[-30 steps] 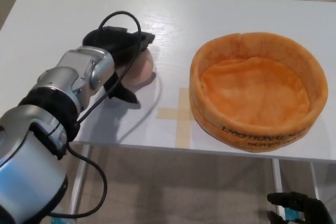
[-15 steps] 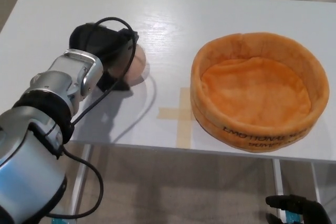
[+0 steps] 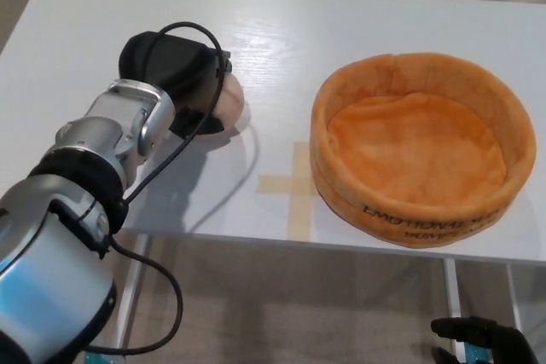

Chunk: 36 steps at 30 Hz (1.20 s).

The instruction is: Use the left hand to pick up the pink round toy on the left and place it inside the orange plate on the desk.

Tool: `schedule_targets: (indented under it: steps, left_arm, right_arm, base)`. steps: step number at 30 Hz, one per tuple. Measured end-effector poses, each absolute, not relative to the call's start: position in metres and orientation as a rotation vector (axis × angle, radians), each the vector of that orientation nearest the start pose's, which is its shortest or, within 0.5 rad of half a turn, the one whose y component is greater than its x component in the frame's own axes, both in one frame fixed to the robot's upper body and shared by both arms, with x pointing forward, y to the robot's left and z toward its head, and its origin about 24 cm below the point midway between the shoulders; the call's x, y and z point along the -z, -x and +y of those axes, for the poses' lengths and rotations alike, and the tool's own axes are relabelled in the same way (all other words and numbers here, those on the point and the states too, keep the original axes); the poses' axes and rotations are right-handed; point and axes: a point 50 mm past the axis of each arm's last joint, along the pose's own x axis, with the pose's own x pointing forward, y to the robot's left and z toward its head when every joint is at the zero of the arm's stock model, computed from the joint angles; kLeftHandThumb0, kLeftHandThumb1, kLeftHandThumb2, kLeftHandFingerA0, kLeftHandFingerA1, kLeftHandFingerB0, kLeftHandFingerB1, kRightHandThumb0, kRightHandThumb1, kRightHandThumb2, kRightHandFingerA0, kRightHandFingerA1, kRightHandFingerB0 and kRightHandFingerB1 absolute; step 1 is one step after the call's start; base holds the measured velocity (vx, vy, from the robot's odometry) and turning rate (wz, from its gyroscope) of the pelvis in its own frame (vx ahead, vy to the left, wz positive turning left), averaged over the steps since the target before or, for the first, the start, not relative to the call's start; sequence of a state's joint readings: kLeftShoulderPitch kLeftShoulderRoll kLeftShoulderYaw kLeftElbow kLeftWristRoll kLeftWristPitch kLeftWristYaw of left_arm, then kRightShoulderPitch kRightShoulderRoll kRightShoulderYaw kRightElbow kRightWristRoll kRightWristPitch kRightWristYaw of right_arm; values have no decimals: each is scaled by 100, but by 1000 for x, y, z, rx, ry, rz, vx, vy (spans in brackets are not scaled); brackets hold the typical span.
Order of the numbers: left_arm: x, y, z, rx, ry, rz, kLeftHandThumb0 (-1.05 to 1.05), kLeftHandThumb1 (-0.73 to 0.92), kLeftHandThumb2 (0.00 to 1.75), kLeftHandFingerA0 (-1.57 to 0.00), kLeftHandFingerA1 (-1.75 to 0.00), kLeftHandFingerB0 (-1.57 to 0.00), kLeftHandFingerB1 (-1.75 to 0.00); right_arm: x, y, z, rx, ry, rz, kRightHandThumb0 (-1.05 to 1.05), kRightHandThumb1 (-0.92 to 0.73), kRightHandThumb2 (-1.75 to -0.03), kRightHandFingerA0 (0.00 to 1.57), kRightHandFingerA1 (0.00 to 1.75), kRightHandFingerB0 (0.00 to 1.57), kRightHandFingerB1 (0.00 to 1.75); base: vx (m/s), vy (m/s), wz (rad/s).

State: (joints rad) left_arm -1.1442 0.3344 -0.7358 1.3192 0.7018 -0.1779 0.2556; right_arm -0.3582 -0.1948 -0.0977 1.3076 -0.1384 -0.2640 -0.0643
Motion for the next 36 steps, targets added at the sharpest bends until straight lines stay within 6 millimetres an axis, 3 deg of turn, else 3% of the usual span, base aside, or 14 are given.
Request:
schedule_targets:
  steps: [7, 8, 9, 10, 11, 12, 14, 18, 24, 25, 28, 29, 35, 36]
  left_arm:
    - [-124, -411, 143, 210, -1606, -203, -32, 80, 67, -79, -144, -69, -45]
    - [-124, -410, 143, 209, -1601, -209, -25, 81, 67, -69, -157, -72, -89]
    - [-124, -410, 143, 208, -1599, -212, -25, 81, 67, -69, -157, -72, -89]
    - [-126, -411, 144, 200, -1586, -223, -26, 81, 65, -72, -161, -65, -48]
    - [-128, -411, 144, 191, -1574, -233, -26, 81, 65, -72, -161, -65, -48]
    - [-132, -411, 145, 178, -1557, -247, -22, 71, 57, -68, -169, -71, -71]
    - [-141, -413, 146, 153, -1524, -274, -27, 77, 63, -70, -163, -75, -56]
    - [-168, -418, 150, 94, -1471, -338, -27, 81, 65, -70, -162, -71, -80]
    - [-199, -420, 149, 43, -1402, -433, -30, 78, 65, -72, -160, -78, -69]
    - [-203, -420, 148, 43, -1389, -453, -31, 78, 63, -68, -166, -62, -123]
    - [-207, -420, 145, 45, -1372, -479, -30, 78, 62, -69, -166, -69, -110]
    - [-207, -420, 145, 45, -1372, -479, -30, 76, 65, -71, -160, -80, -75]
    - [-216, -418, 122, 84, -1327, -565, -29, 72, 62, -71, -163, -77, -77]
    - [-217, -418, 117, 94, -1322, -579, -28, 70, 62, -72, -161, -83, -61]
  right_arm:
    - [101, -234, -219, 97, 275, 681, -28, -58, -57, 76, 67, 69, 50]
    - [101, -234, -218, 97, 275, 681, -30, -58, -57, 76, 66, 70, 49]
    - [101, -234, -218, 97, 275, 681, -30, -58, -57, 76, 66, 70, 49]
    - [101, -234, -218, 97, 275, 681, -29, -58, -57, 76, 66, 69, 49]
    - [101, -234, -218, 97, 275, 681, -29, -58, -57, 76, 66, 69, 49]
    - [101, -234, -218, 97, 275, 681, -28, -58, -56, 76, 65, 70, 49]
    - [101, -234, -218, 97, 275, 681, -30, -58, -57, 75, 64, 69, 49]
    - [101, -235, -219, 96, 277, 680, -29, -59, -57, 75, 66, 68, 50]
    - [100, -235, -218, 93, 280, 679, -28, -59, -57, 74, 63, 68, 49]
    - [100, -235, -218, 92, 280, 679, -30, -58, -57, 75, 66, 69, 49]
    - [100, -235, -218, 92, 279, 679, -30, -59, -57, 74, 65, 69, 50]
    - [100, -235, -218, 92, 279, 679, -29, -59, -57, 75, 66, 69, 50]
    - [100, -235, -218, 92, 275, 679, -30, -59, -57, 75, 65, 70, 50]
    - [100, -235, -218, 92, 275, 679, -30, -59, -57, 75, 66, 70, 50]
  base:
    - [0, 0, 0]
    - [0, 0, 0]
    - [0, 0, 0]
    - [0, 0, 0]
    - [0, 0, 0]
    - [0, 0, 0]
    - [0, 0, 0]
    - [0, 0, 0]
    - [0, 0, 0]
    - [0, 0, 0]
    - [0, 0, 0]
    - [0, 0, 0]
    - [0, 0, 0]
    - [0, 0, 0]
